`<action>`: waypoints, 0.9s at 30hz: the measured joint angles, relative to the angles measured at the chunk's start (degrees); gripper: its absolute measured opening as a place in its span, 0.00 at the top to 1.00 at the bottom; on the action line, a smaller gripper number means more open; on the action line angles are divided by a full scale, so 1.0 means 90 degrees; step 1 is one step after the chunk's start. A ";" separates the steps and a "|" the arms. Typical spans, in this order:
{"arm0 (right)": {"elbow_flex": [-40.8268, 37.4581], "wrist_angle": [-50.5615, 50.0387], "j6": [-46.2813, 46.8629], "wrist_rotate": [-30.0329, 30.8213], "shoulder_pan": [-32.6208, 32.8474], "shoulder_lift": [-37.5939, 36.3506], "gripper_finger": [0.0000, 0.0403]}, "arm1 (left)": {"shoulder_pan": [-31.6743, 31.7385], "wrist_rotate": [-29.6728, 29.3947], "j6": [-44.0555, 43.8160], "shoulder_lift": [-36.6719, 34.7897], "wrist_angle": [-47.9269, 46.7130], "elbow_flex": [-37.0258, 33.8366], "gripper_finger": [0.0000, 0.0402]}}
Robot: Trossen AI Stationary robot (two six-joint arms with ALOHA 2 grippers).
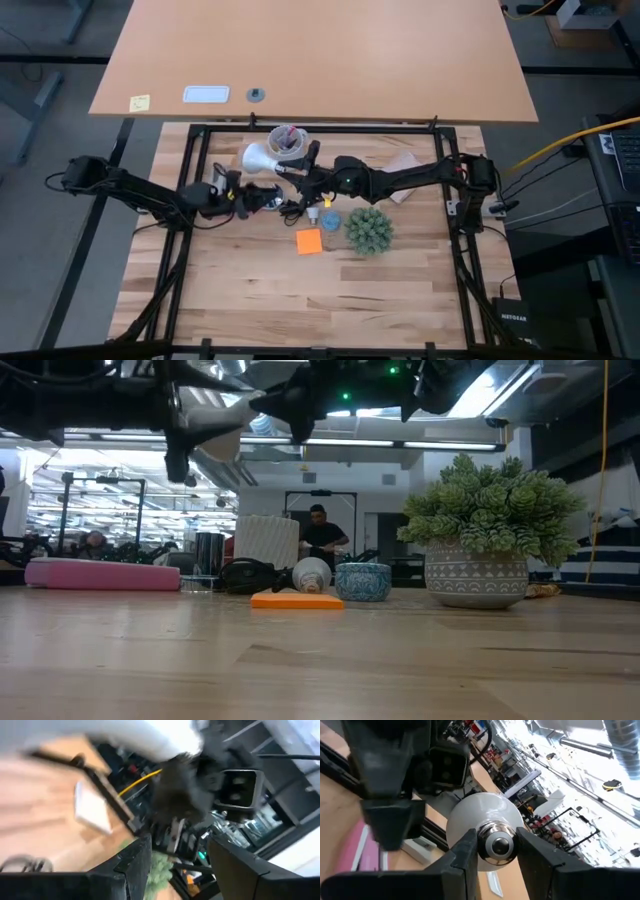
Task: Screw lightbulb
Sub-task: Insert the lightbulb into the silver lamp
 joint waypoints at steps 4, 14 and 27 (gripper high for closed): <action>0.0000 -0.0003 -0.0238 0.0064 0.0000 0.0000 0.71 | -0.0003 -0.0093 -0.0982 0.0002 -0.1134 0.0000 0.54; -0.0002 -0.0287 -0.1641 0.1253 0.0001 0.0000 0.71 | -0.0003 -0.1311 -0.1542 0.0002 -0.1952 -0.0007 0.54; -0.0002 -0.0282 -0.3978 0.1821 0.0000 0.0000 0.71 | 0.0146 -0.2742 -0.1911 0.0002 -0.0519 0.0000 0.54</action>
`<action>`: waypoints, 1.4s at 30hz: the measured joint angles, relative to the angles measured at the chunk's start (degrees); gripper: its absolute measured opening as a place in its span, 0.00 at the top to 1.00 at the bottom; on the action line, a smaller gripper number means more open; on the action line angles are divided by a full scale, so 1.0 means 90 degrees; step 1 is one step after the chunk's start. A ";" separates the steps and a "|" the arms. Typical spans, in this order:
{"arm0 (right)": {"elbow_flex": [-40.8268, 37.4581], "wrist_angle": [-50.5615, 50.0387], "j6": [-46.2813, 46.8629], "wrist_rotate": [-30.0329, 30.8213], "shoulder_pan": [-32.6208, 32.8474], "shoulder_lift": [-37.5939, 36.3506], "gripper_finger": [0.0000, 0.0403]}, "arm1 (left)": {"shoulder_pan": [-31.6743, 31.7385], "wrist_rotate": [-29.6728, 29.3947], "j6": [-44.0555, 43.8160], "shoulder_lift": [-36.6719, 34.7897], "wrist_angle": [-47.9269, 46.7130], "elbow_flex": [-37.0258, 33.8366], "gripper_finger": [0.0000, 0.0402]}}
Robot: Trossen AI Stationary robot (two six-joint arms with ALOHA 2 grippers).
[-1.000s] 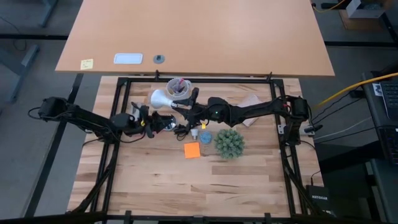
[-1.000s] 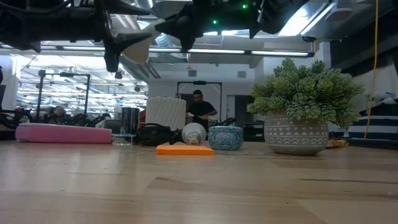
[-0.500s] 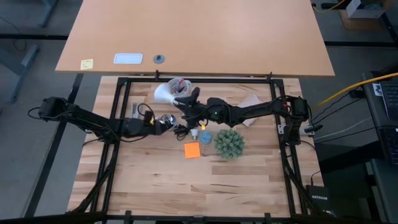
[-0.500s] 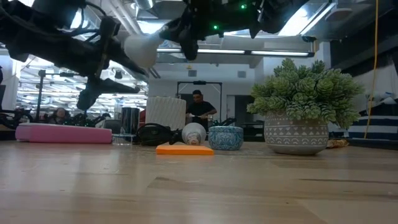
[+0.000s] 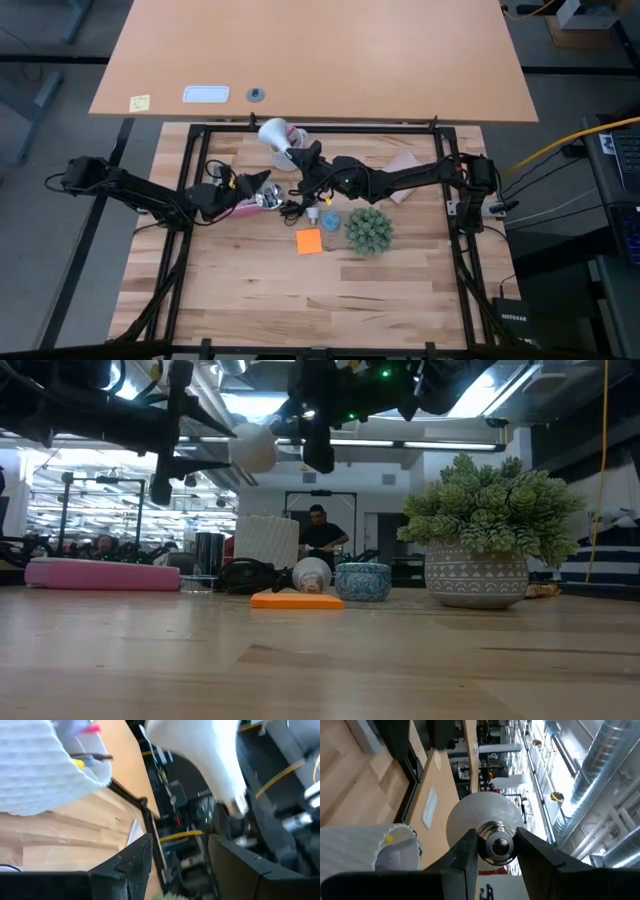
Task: Screw lightbulb
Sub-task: Insert the lightbulb into the silver lamp
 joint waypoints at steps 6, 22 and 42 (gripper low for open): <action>0.0000 -0.0005 -0.0328 -0.0329 0.0000 0.0000 0.71 | 0.0279 -0.0338 -0.0962 0.0027 -0.0002 0.0000 0.54; 0.0000 0.0362 -0.0615 -0.1400 -0.0494 0.0000 0.71 | 0.0333 -0.0235 0.0444 0.0098 -0.0007 0.1085 0.54; 0.0031 0.0926 -0.0594 -0.1589 -0.0500 -0.0032 0.71 | 0.0526 -0.0291 0.0955 0.1640 0.2043 0.1477 0.54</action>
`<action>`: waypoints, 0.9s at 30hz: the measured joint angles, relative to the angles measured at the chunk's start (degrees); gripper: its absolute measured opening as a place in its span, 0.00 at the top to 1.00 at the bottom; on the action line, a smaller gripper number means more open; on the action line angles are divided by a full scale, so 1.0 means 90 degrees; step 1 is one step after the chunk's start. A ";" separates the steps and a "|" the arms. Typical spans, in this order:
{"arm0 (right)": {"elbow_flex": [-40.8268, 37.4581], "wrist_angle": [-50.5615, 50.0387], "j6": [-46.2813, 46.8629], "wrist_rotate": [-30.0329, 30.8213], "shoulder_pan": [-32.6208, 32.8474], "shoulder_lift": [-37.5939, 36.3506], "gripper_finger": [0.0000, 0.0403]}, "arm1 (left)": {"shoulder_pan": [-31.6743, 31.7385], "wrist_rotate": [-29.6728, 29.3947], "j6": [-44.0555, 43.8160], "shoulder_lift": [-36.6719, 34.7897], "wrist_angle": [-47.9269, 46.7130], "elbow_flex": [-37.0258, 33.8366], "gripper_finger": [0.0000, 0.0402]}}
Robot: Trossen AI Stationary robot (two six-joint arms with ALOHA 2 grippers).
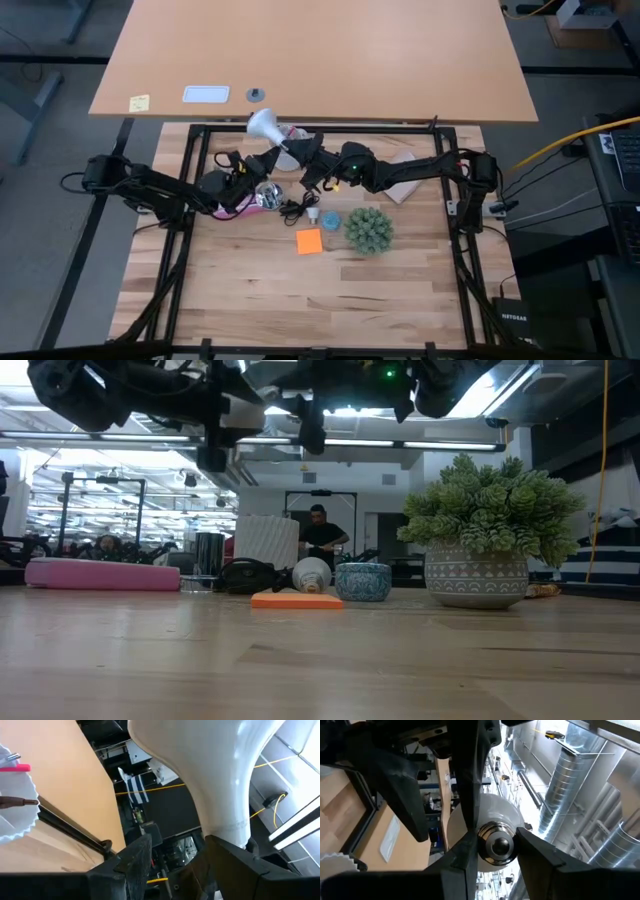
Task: Screw lightbulb
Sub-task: Insert the lightbulb into the silver lamp
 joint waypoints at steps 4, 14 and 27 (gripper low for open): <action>-0.0011 0.0199 0.0001 0.0017 0.0000 0.0013 0.71 | -0.0108 -0.0007 -0.0056 -0.0018 0.0055 0.0000 0.54; -0.0036 0.0245 -0.0022 0.0599 -0.0146 0.0045 0.71 | -0.0385 0.0090 0.0284 -0.0040 0.0137 0.0030 0.54; -0.0033 0.0139 0.0000 0.0444 -0.0111 0.0044 0.71 | -0.0084 -0.0009 0.0376 -0.0038 0.0122 0.0018 0.54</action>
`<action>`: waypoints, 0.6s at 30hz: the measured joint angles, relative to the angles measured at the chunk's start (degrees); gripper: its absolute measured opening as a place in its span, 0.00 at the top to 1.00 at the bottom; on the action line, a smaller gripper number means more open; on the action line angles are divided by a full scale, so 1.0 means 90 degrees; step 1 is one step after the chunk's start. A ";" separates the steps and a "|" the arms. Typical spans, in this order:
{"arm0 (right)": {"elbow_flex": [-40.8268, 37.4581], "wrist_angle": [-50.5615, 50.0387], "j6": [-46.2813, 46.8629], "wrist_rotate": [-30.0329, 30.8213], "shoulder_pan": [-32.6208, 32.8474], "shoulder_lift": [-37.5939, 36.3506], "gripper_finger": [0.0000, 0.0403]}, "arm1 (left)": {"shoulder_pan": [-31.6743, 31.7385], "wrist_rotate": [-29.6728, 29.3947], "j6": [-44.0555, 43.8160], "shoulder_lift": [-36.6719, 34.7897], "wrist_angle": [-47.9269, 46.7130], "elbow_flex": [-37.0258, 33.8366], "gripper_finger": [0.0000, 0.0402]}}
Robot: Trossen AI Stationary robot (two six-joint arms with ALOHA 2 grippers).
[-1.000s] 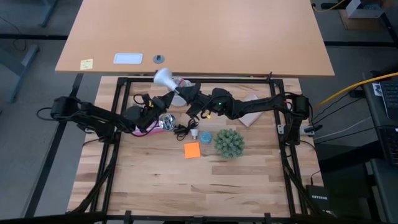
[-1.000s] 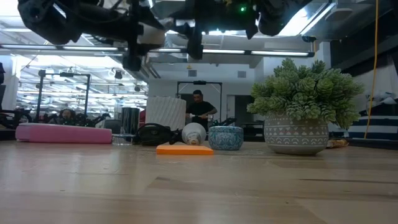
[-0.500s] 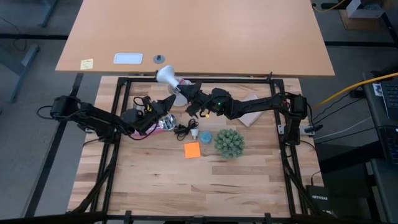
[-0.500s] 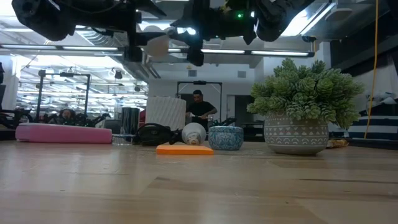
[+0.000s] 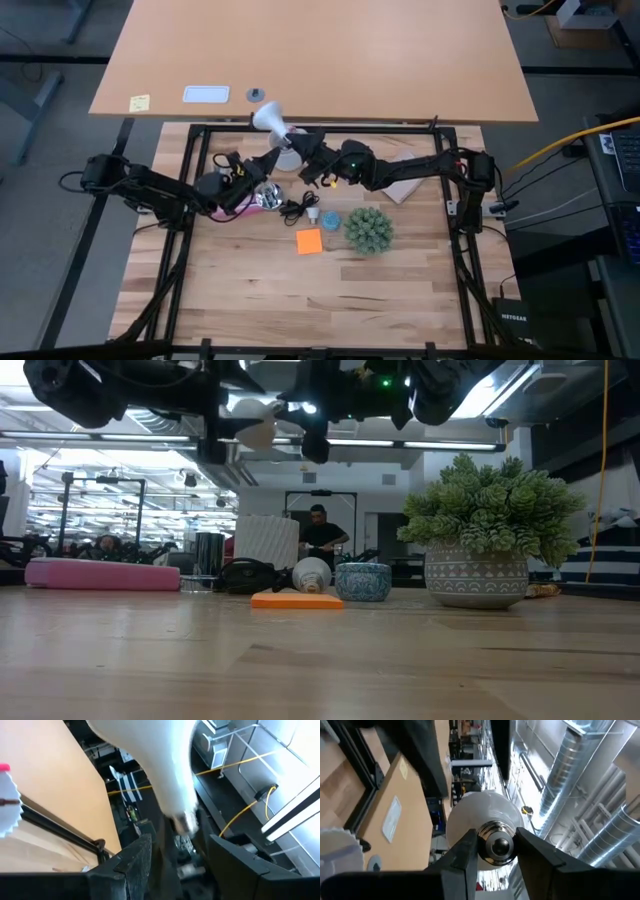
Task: Screw lightbulb
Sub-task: Insert the lightbulb into the silver lamp
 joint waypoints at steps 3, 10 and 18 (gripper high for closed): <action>0.0000 -0.0136 0.0005 -0.0093 0.0079 0.0000 0.71 | 0.0093 -0.0009 -0.0012 0.0000 0.0017 -0.0004 0.54; 0.0003 -0.0366 0.0519 -0.0624 0.0152 -0.0010 0.71 | 0.0137 -0.0008 -0.0029 0.0007 0.0017 -0.0006 0.54; 0.0005 -0.0380 0.0844 -0.0823 0.0152 -0.0011 0.71 | 0.0138 -0.0019 0.0053 0.0007 0.0020 -0.0006 0.54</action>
